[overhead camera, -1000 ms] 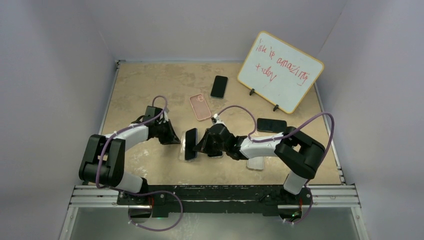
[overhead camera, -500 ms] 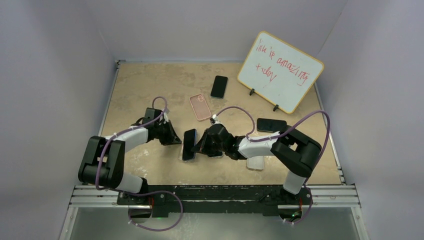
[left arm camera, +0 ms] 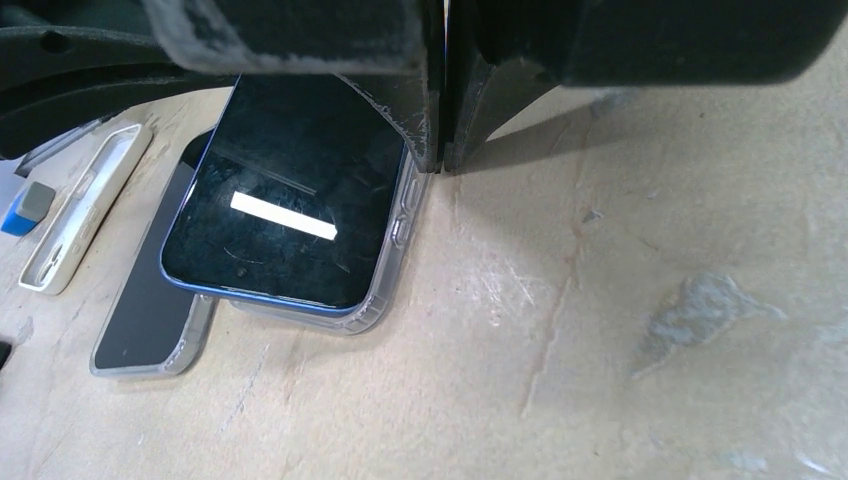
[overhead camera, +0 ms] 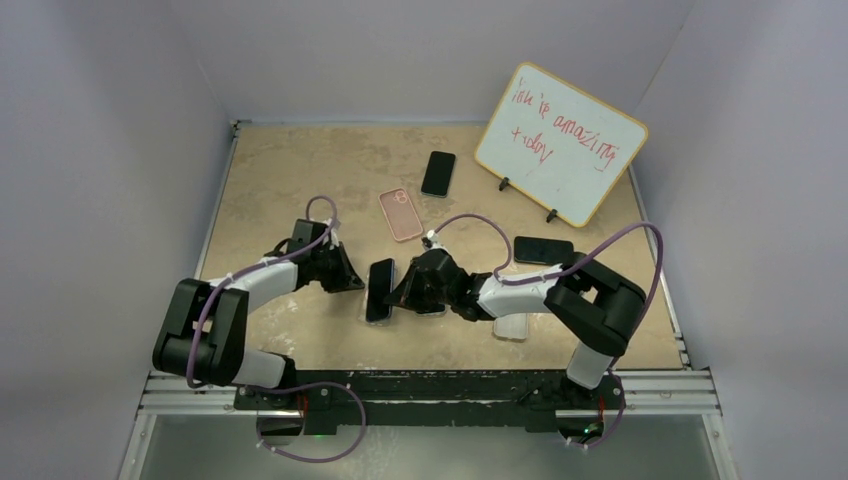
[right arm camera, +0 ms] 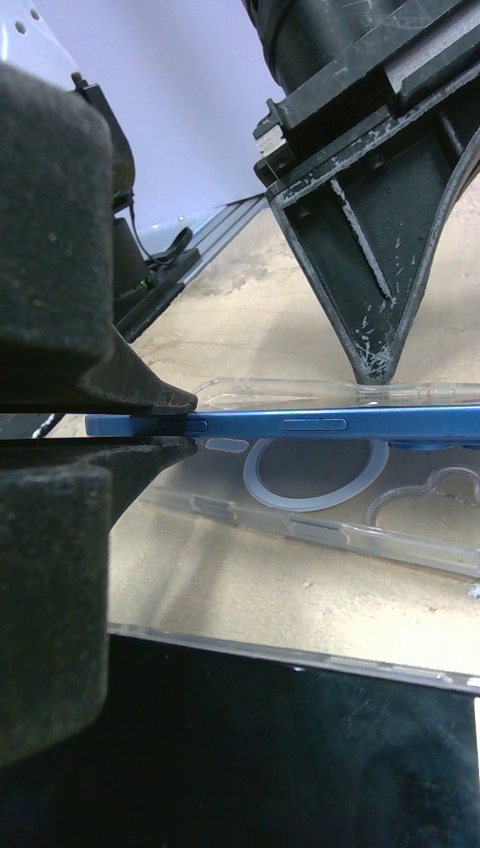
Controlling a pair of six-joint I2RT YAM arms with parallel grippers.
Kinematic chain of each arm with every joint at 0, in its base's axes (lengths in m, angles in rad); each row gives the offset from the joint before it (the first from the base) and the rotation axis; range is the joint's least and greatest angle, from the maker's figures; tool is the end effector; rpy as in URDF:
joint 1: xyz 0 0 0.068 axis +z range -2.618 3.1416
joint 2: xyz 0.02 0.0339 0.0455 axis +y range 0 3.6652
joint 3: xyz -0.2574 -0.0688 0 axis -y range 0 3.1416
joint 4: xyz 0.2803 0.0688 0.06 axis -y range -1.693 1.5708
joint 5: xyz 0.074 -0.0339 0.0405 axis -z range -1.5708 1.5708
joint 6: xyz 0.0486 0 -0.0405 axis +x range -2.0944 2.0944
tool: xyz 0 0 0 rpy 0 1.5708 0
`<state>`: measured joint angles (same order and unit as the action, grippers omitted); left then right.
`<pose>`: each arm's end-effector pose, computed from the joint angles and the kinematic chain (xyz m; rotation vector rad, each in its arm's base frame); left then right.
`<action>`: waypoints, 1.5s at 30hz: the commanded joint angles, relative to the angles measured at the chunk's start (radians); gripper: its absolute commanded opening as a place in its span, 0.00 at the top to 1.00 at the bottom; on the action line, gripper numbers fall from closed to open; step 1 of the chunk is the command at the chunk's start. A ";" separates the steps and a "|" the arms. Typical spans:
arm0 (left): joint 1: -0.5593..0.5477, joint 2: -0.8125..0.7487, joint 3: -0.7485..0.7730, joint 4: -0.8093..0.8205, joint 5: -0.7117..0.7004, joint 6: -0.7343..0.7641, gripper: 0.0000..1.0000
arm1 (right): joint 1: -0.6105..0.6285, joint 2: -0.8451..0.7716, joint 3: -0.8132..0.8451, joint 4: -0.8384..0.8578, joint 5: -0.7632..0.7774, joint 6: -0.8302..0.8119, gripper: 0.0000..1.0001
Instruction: Put the phone into the phone case
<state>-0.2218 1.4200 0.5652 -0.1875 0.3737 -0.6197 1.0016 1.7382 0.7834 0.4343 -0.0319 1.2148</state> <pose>0.2602 -0.0769 0.0929 -0.3995 2.6823 -0.7667 0.2036 0.3211 0.1122 0.2337 2.3925 1.2635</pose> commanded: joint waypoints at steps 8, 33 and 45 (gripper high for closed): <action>-0.096 -0.026 -0.073 -0.089 0.034 -0.058 1.00 | 0.005 0.011 -0.015 -0.035 0.014 0.003 1.00; -0.094 -0.094 -0.015 -0.161 -0.002 -0.052 0.86 | 0.005 -0.052 0.043 -0.251 0.072 -0.029 0.60; -0.073 -0.083 0.070 -0.132 0.057 0.010 0.73 | 0.005 -0.087 0.082 -0.343 0.099 -0.047 0.47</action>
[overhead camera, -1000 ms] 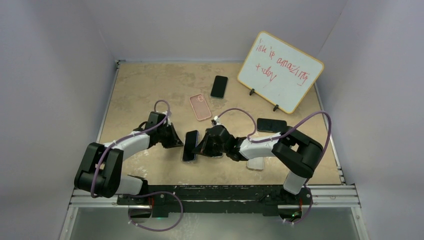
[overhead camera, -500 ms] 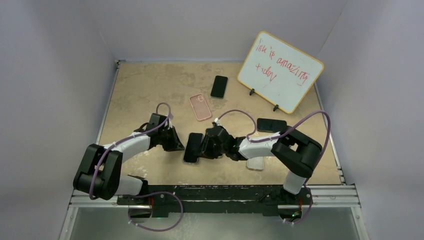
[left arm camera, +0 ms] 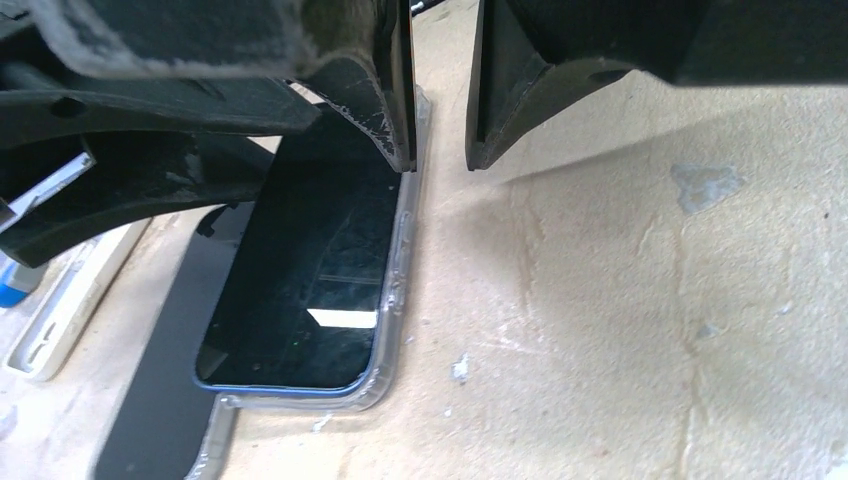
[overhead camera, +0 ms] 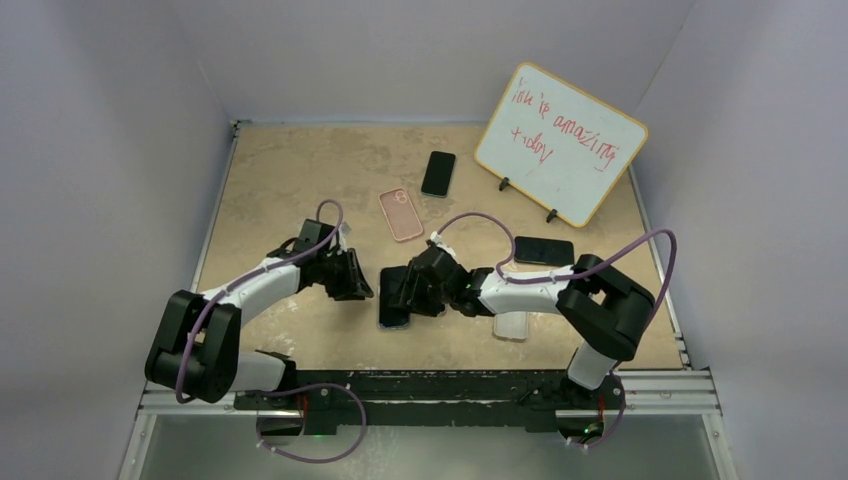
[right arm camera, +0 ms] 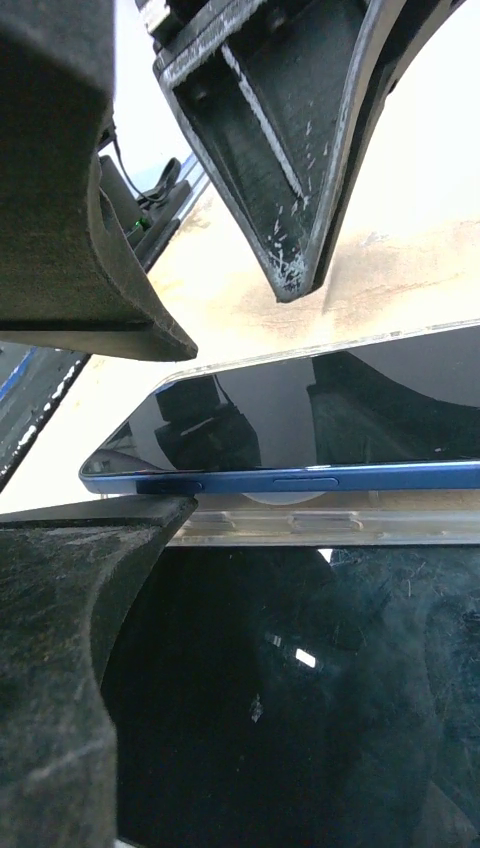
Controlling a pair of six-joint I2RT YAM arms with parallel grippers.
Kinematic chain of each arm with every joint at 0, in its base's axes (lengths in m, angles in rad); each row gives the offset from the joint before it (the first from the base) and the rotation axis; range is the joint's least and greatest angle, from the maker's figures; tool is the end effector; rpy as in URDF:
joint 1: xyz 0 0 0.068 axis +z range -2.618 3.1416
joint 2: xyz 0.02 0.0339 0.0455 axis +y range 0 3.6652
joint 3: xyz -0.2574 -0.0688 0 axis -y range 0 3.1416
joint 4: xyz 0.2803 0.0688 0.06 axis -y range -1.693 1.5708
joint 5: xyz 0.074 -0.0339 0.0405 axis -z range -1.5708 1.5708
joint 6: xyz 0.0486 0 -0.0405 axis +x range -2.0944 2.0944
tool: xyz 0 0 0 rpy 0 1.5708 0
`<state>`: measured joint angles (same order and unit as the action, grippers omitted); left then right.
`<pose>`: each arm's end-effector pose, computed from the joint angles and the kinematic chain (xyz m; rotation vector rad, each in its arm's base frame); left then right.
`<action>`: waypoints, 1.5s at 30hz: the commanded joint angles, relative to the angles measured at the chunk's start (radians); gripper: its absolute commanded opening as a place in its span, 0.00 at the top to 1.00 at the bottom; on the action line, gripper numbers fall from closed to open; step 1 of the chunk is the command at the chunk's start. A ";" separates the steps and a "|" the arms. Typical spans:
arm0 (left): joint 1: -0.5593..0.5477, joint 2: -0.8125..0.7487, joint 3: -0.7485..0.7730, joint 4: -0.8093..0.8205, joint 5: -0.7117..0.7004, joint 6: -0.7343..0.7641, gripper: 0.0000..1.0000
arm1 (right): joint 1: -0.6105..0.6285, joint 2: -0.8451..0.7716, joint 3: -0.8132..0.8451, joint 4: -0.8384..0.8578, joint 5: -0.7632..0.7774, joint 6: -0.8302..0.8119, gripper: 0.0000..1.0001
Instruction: Put the phone into the phone case
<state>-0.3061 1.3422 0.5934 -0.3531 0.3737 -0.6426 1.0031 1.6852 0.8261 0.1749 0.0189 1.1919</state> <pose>0.2442 -0.0958 0.1110 -0.3432 2.7736 -0.7741 0.2013 0.3139 0.1187 0.2489 2.5086 1.0545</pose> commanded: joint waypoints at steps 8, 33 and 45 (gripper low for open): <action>0.012 0.024 0.047 0.106 0.148 0.045 0.71 | 0.003 -0.038 0.096 -0.161 0.094 -0.076 0.44; 0.066 0.100 0.056 0.071 0.132 0.048 0.66 | 0.003 0.107 0.210 -0.178 0.118 -0.182 0.46; 0.081 0.151 0.039 0.073 0.177 0.072 0.72 | 0.001 0.138 0.171 0.001 0.042 -0.194 0.33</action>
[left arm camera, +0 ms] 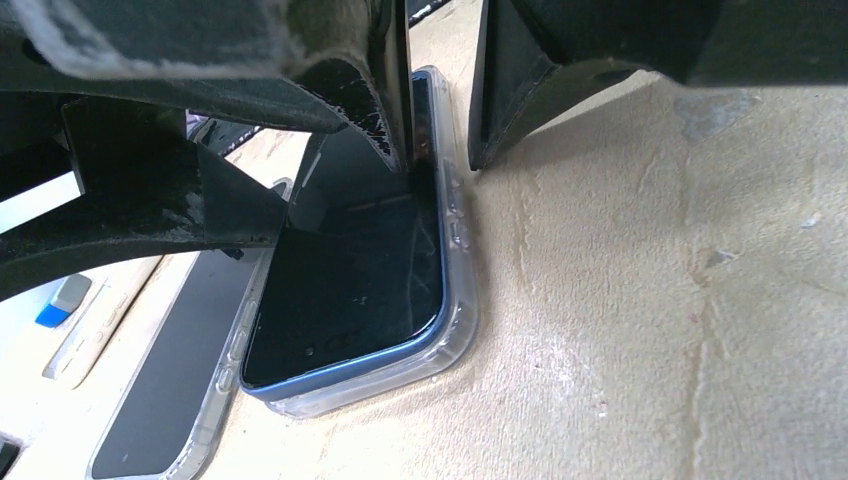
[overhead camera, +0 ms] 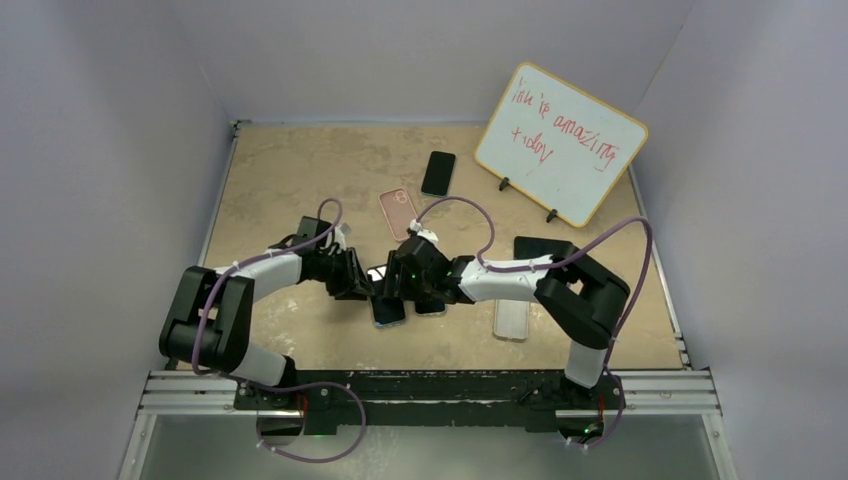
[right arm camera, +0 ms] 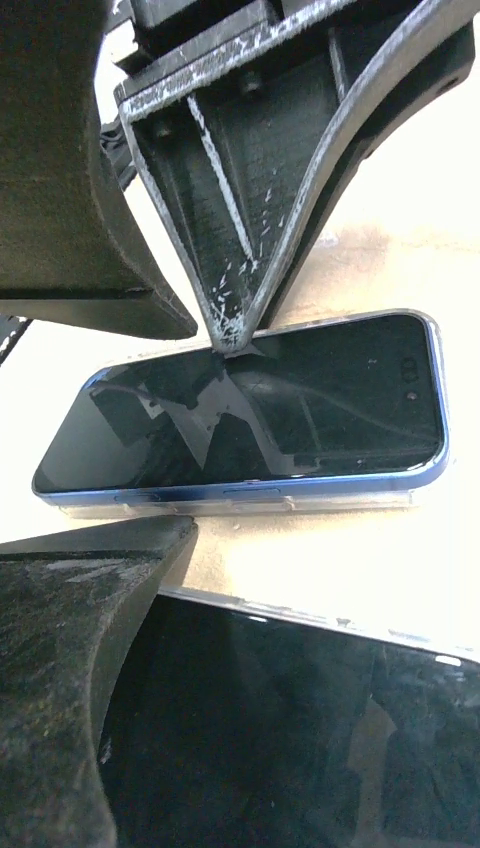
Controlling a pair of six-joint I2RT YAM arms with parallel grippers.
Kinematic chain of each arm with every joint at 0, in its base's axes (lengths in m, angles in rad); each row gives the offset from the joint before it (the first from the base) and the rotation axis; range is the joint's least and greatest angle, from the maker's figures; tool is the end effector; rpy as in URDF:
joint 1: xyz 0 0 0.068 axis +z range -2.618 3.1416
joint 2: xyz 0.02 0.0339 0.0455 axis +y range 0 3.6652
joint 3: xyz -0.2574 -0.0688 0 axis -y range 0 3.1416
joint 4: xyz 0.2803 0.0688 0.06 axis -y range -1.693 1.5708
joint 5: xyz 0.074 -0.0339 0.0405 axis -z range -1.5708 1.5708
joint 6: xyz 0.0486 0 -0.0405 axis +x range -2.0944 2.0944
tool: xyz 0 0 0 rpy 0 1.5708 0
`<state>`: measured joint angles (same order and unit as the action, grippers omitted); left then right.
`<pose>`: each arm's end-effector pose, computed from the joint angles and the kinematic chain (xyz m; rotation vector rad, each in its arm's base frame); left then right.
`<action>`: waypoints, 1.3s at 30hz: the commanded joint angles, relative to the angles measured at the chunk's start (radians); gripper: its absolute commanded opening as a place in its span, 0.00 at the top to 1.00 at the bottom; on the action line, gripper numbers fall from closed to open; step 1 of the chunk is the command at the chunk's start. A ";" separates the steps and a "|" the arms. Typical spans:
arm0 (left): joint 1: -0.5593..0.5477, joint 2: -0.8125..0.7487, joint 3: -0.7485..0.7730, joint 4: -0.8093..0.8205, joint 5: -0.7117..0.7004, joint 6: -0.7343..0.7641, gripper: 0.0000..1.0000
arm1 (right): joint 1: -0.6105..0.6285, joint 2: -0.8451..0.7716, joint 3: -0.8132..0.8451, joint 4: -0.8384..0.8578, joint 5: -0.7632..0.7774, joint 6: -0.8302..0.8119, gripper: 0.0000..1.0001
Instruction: Put the phone into the phone case
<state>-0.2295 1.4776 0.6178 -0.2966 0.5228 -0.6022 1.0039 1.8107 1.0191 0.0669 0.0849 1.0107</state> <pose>0.2585 -0.0853 0.0903 -0.3677 2.8087 -0.9323 0.2250 0.3457 0.1251 0.0558 2.4779 0.8870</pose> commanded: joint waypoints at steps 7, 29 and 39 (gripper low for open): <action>0.008 0.046 0.011 0.023 0.055 0.031 0.83 | -0.046 0.001 -0.114 0.339 -0.156 0.015 0.31; 0.130 0.060 0.034 -0.044 0.086 0.072 0.78 | -0.098 0.020 -0.170 0.745 -0.407 0.071 0.29; 0.132 0.068 0.017 -0.023 0.089 0.068 1.00 | -0.097 0.064 -0.135 0.799 -0.471 0.085 0.28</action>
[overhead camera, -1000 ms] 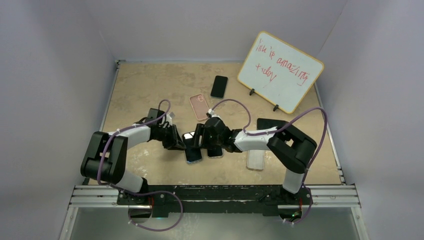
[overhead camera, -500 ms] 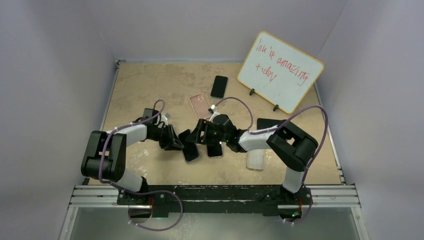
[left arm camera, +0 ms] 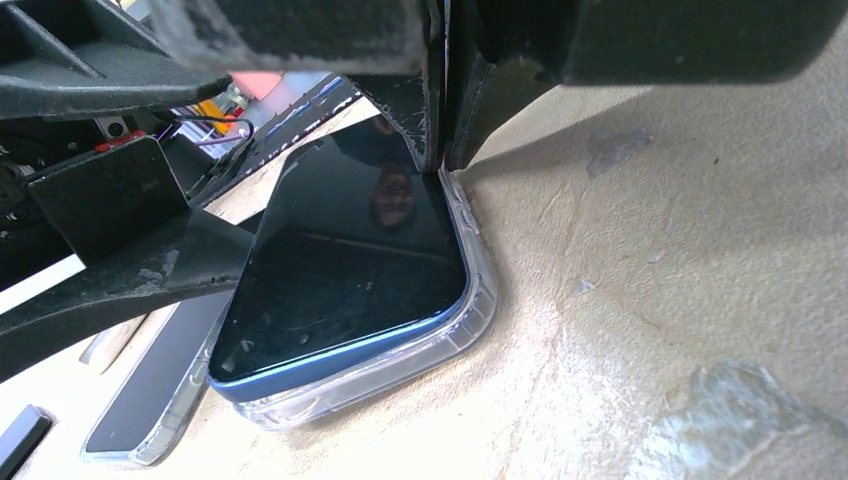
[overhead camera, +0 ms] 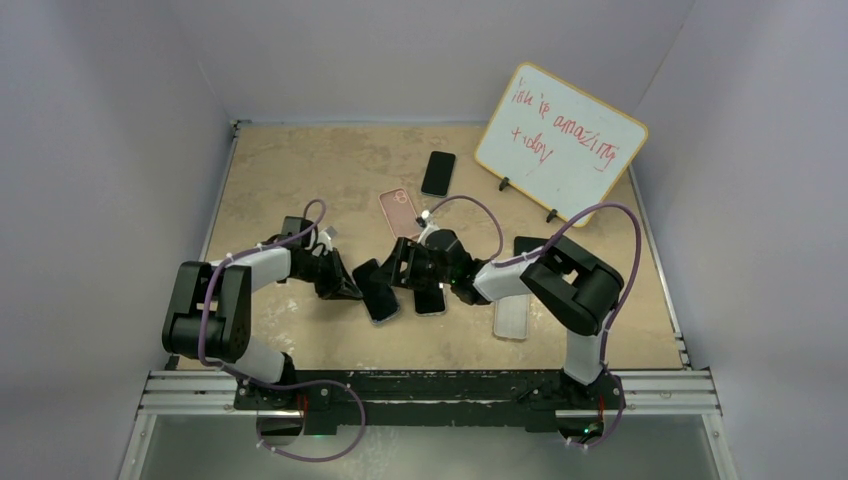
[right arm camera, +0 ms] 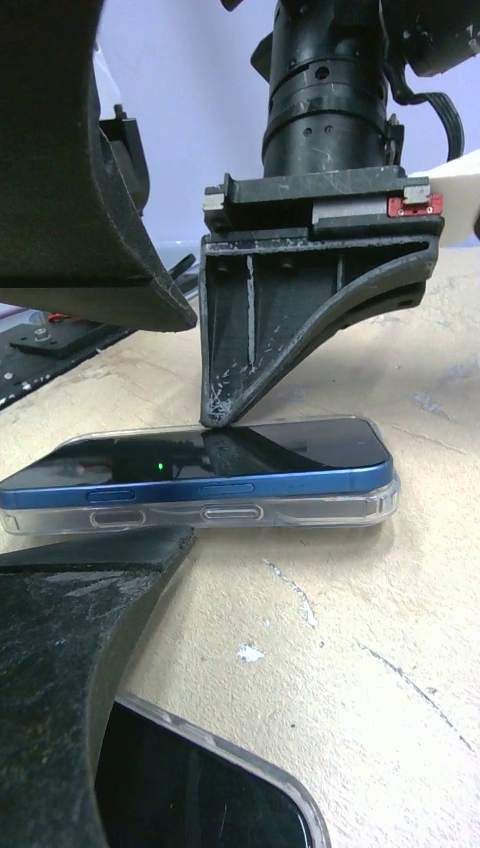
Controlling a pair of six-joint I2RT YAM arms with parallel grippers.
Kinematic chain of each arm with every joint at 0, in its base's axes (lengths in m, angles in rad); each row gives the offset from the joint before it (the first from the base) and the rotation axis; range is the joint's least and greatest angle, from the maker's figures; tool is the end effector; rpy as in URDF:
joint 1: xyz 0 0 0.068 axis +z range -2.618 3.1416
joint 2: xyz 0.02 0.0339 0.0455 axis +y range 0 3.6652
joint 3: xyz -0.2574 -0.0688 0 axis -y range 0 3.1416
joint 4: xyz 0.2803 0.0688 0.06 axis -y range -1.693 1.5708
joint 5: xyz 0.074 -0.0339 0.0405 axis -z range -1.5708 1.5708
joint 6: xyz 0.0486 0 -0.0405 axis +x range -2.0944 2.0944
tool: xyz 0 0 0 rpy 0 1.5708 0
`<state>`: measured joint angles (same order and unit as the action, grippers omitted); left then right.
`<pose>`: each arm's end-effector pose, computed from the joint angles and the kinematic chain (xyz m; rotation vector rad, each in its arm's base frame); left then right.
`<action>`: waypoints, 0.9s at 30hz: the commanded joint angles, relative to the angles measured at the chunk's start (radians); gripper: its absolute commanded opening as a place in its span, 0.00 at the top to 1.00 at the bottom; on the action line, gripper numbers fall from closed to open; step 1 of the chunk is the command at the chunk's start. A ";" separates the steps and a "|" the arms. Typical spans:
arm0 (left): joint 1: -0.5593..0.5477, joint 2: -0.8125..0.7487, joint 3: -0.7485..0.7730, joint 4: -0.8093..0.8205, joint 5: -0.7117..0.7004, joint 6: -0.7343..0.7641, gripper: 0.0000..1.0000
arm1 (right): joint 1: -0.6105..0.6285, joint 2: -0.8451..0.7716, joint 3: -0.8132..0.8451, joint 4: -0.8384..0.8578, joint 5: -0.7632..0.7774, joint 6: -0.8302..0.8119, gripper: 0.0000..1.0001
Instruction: Put the phone into the phone case
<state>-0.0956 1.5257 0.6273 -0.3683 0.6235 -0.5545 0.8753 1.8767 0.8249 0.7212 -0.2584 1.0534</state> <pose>0.2600 -0.0534 0.0805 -0.5171 2.8399 -1.0215 0.2487 0.3174 0.1060 -0.0077 2.2156 1.4577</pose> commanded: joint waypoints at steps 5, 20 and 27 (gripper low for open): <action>-0.001 0.027 0.019 0.042 -0.013 0.019 0.98 | 0.031 0.003 0.059 0.189 -0.177 0.056 0.29; 0.000 0.004 0.080 -0.081 -0.087 0.052 0.63 | 0.033 0.009 0.058 0.180 -0.166 0.041 0.29; 0.005 -0.025 0.069 -0.092 -0.113 0.046 0.71 | 0.044 0.047 0.094 0.153 -0.199 0.043 0.30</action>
<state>-0.0917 1.5192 0.6853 -0.4908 0.5575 -0.5198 0.8696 1.8999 0.8497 0.8188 -0.3420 1.0637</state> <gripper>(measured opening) 0.361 0.710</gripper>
